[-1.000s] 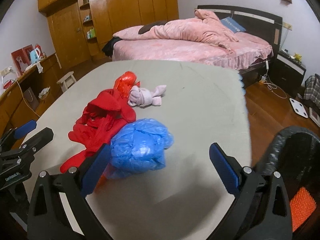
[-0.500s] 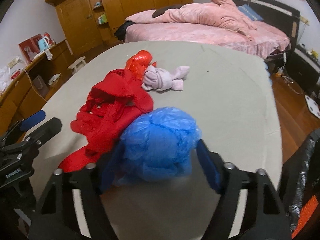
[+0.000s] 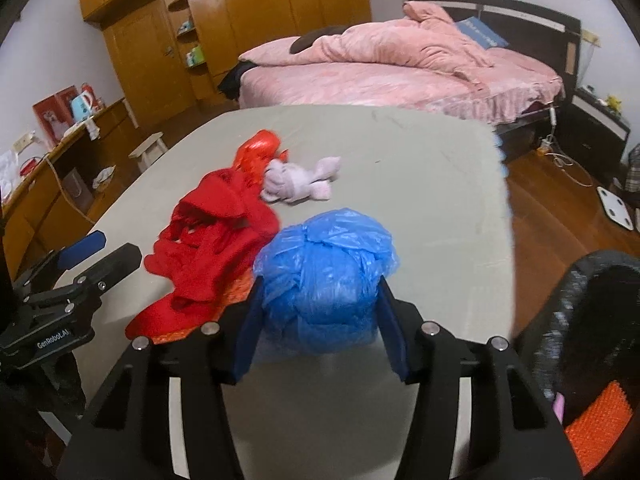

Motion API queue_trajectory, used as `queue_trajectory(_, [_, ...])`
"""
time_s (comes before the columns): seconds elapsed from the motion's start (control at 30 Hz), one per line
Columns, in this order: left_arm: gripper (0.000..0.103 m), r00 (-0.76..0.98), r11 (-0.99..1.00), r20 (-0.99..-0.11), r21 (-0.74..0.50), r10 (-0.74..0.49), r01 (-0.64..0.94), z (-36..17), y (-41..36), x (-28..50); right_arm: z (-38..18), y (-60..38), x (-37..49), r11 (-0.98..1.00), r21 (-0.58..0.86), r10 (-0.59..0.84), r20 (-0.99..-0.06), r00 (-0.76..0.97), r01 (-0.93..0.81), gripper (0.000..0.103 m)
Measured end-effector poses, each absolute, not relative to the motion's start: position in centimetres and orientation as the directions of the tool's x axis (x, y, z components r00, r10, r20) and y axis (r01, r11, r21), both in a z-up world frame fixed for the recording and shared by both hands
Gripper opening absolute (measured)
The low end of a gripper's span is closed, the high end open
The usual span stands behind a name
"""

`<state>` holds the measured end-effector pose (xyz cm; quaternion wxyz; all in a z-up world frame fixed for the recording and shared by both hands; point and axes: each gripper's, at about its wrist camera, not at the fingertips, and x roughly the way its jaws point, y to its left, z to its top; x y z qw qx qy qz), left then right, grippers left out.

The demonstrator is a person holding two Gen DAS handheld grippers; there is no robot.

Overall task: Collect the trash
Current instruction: 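Grasp the blue plastic bag with right gripper while left gripper grasps red glove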

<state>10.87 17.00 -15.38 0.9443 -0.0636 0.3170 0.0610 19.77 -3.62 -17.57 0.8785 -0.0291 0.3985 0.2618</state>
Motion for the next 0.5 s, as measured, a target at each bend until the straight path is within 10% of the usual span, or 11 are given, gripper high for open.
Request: queue_trajectory(0.5, [0.051, 0.745, 0.996, -0.666, -0.083, -0.034, -0.029, -16.6, 11.2, 16.5, -16.9, -6.2, 20.7, 0.881, 0.183, 0.430, -0.697, 0.574, -0.437, 0.051])
